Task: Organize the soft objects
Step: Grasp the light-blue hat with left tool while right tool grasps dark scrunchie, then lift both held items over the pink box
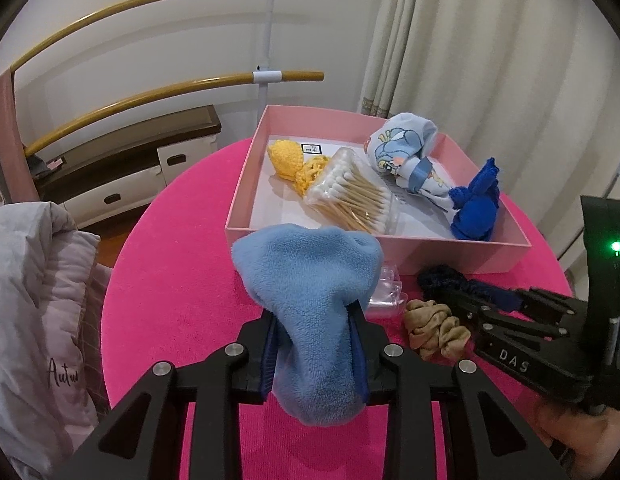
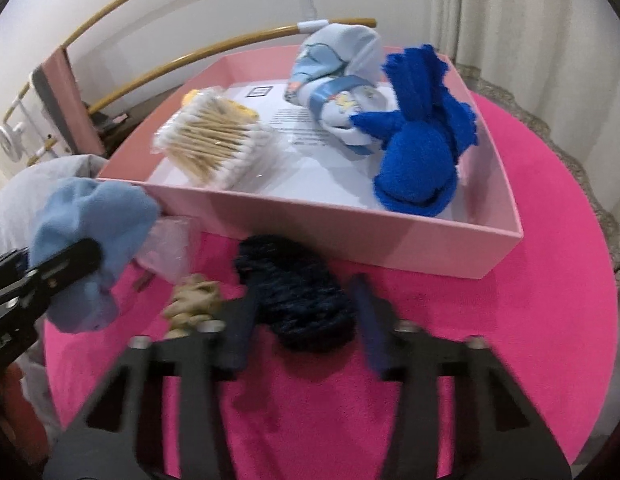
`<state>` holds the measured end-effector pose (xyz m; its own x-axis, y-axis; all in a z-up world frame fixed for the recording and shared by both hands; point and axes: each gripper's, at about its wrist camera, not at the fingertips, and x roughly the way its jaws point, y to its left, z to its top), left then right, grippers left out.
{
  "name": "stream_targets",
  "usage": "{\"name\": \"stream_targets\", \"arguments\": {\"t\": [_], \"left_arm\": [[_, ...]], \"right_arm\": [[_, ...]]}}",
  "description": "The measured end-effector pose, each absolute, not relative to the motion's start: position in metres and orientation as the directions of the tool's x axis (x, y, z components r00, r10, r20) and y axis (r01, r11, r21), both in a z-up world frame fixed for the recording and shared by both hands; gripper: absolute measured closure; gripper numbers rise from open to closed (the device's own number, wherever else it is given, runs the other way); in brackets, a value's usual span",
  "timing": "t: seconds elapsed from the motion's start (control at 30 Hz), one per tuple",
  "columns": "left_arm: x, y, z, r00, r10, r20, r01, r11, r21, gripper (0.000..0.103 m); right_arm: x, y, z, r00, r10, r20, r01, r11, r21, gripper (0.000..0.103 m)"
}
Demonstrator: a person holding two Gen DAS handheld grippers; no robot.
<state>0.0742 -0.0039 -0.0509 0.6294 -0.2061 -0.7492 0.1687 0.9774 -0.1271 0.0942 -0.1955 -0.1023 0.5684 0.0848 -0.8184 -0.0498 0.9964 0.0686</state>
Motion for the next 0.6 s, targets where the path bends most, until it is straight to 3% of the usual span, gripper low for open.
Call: {"name": "stream_targets", "arguments": {"t": [0.13,0.3,0.6], "left_arm": [[0.069,-0.003,-0.046,0.639,-0.205,-0.741,0.172,0.977,-0.122,0.078],[0.062,-0.001,-0.04,0.645,-0.212,-0.734,0.177,0.976,-0.127,0.085],[0.049,-0.003,-0.026,0.663,-0.22,-0.716,0.191,0.974,-0.122,0.088]], "right_arm": [[0.085,-0.192,-0.097,0.584,0.1,-0.806,-0.049,0.995,0.088,0.086],[0.074,-0.197,-0.085,0.608,0.114,-0.786,-0.045,0.993,0.109,0.087],[0.06,-0.2,-0.066,0.642,0.111,-0.759,-0.036,0.993,0.115,0.088]]}}
